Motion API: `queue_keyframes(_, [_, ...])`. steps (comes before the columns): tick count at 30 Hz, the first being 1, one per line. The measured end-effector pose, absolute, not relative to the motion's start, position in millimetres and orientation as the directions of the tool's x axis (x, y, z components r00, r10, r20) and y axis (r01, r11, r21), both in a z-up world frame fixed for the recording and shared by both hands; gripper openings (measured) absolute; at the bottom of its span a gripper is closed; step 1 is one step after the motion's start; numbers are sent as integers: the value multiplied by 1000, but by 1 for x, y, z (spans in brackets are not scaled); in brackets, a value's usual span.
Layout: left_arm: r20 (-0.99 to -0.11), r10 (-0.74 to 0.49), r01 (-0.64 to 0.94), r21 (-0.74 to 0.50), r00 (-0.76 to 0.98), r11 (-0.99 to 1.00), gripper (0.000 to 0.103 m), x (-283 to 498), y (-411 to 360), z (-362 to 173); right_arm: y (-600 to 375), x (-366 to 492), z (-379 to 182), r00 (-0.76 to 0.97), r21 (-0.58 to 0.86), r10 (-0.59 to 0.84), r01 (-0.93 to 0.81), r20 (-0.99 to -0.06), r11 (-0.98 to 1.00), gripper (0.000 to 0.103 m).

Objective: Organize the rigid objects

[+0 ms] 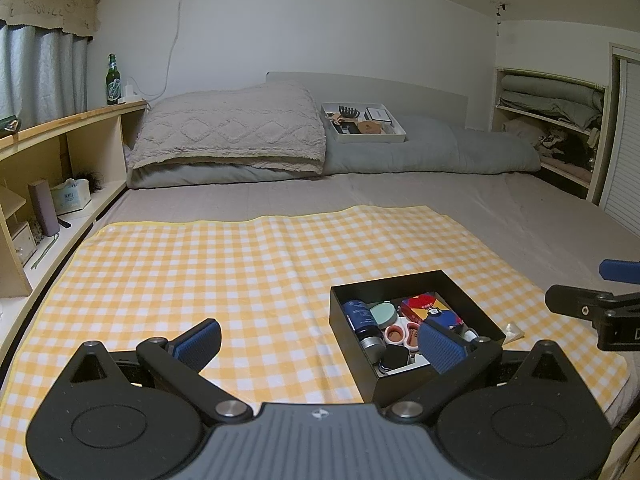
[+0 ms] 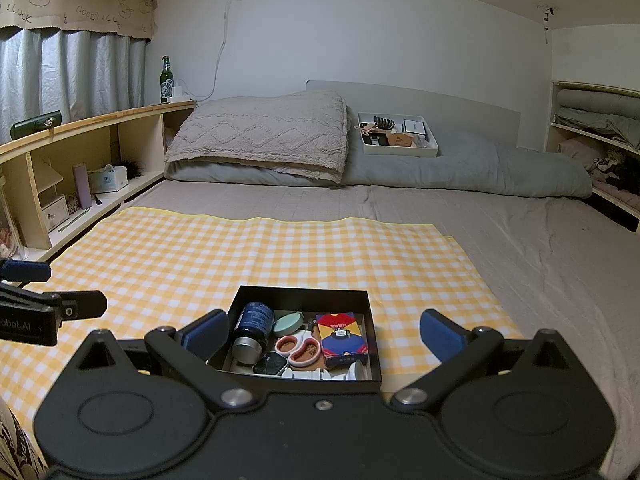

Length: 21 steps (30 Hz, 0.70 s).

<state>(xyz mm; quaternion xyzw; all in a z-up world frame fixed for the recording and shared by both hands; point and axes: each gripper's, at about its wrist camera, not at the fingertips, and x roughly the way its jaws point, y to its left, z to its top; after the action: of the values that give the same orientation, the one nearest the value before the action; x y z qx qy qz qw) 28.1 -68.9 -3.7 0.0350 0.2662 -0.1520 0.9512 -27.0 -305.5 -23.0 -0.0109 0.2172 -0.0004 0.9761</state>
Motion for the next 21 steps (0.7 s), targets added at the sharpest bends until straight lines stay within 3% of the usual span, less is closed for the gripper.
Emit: queue_keyframes(21, [-517, -269, 306, -14, 813, 952, 103, 28, -69, -4, -306, -27, -23, 905, -25, -5, -6, -426, 1000, 103])
